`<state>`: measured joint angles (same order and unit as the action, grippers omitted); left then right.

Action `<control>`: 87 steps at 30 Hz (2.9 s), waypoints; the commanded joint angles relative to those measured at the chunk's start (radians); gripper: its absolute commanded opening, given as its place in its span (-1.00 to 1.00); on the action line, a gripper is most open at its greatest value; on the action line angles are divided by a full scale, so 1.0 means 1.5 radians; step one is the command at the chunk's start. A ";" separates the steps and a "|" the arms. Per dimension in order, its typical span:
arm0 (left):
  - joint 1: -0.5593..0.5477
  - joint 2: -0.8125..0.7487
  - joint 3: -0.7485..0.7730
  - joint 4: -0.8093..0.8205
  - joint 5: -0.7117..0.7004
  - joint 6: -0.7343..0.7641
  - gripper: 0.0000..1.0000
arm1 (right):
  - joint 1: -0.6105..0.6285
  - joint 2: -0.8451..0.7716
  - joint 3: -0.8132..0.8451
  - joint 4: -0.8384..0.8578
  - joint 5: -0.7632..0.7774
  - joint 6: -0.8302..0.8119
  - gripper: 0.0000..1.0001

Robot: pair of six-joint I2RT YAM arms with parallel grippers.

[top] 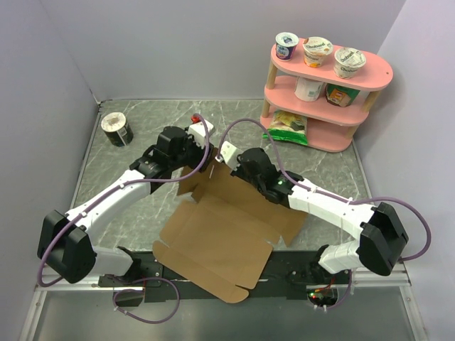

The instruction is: Fold the paper box

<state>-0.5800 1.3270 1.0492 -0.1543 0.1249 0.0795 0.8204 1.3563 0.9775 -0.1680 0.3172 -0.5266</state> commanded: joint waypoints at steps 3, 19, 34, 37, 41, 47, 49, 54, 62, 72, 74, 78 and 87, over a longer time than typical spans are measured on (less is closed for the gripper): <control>-0.005 -0.025 -0.025 0.005 -0.063 -0.006 0.75 | -0.004 -0.032 -0.003 0.097 0.007 0.015 -0.85; 0.124 -0.041 -0.081 0.010 -0.045 -0.002 0.81 | -0.069 -0.065 -0.001 0.051 -0.169 -0.005 -0.90; 0.216 0.062 -0.044 0.021 0.098 -0.093 0.70 | -0.070 -0.082 -0.010 0.057 -0.202 0.022 -0.92; 0.222 0.079 -0.039 0.014 0.096 -0.098 0.70 | -0.070 -0.085 -0.007 0.055 -0.207 0.025 -0.92; 0.232 0.098 -0.033 0.010 0.116 -0.108 0.69 | -0.071 -0.087 -0.006 0.052 -0.208 0.027 -0.92; 0.236 0.129 -0.014 -0.007 0.126 -0.112 0.69 | -0.070 -0.091 -0.004 0.045 -0.208 0.029 -0.92; 0.239 0.125 -0.018 -0.001 0.126 -0.117 0.68 | -0.071 -0.091 -0.005 0.044 -0.207 0.030 -0.92; 0.242 0.086 -0.025 0.006 0.128 -0.108 0.75 | -0.071 -0.075 0.003 0.034 -0.188 0.026 -0.92; 0.241 -0.134 -0.105 0.076 0.054 -0.068 0.85 | -0.069 -0.043 0.018 0.025 -0.163 0.004 -0.96; 0.240 -0.142 -0.010 0.147 0.087 -0.092 0.84 | -0.057 -0.027 0.041 0.007 -0.167 -0.005 -0.95; 0.232 -0.089 0.018 0.144 0.070 -0.089 0.82 | -0.058 -0.028 0.042 0.003 -0.167 -0.004 -0.95; 0.214 -0.026 0.068 0.134 0.059 -0.079 0.79 | -0.053 -0.028 0.043 -0.002 -0.160 -0.003 -0.95; 0.097 -0.006 0.034 0.124 -0.026 -0.013 0.79 | -0.053 -0.026 0.042 0.003 -0.151 -0.005 -0.95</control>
<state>-0.3958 1.3437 1.1156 0.0109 0.1318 0.0235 0.7280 1.3182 1.0016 -0.1581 0.1104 -0.5446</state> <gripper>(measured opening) 0.895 0.060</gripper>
